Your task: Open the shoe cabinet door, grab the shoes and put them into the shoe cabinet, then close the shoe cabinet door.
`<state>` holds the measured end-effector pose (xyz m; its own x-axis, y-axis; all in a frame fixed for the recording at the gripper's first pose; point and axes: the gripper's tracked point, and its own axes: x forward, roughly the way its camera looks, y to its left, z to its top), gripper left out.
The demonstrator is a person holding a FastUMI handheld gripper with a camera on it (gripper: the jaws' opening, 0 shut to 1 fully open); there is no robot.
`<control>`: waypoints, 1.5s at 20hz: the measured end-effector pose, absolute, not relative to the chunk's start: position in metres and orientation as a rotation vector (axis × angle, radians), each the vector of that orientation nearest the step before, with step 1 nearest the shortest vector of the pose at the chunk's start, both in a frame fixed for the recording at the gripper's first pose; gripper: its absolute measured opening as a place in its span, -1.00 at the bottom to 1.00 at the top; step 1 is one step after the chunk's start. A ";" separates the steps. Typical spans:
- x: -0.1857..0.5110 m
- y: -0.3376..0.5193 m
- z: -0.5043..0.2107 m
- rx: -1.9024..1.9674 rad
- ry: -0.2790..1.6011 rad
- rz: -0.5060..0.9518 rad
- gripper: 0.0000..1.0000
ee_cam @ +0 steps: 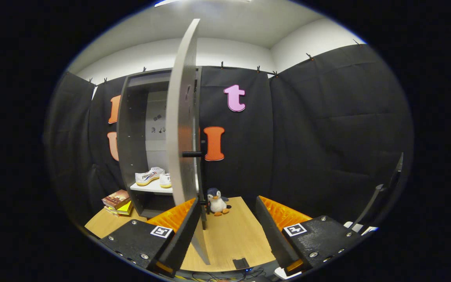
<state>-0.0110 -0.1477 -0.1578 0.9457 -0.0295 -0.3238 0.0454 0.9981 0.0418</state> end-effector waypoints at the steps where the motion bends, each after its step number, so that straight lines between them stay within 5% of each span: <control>1: -0.003 -0.151 -0.161 0.058 0.331 -0.029 0.75; 16: 0.019 -0.126 -0.174 0.109 0.327 0.087 0.70; 30: 0.009 0.009 -0.167 0.080 0.379 0.304 0.69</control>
<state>0.0094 0.0086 -0.1665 0.8843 0.3065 -0.3521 -0.2767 0.9516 0.1335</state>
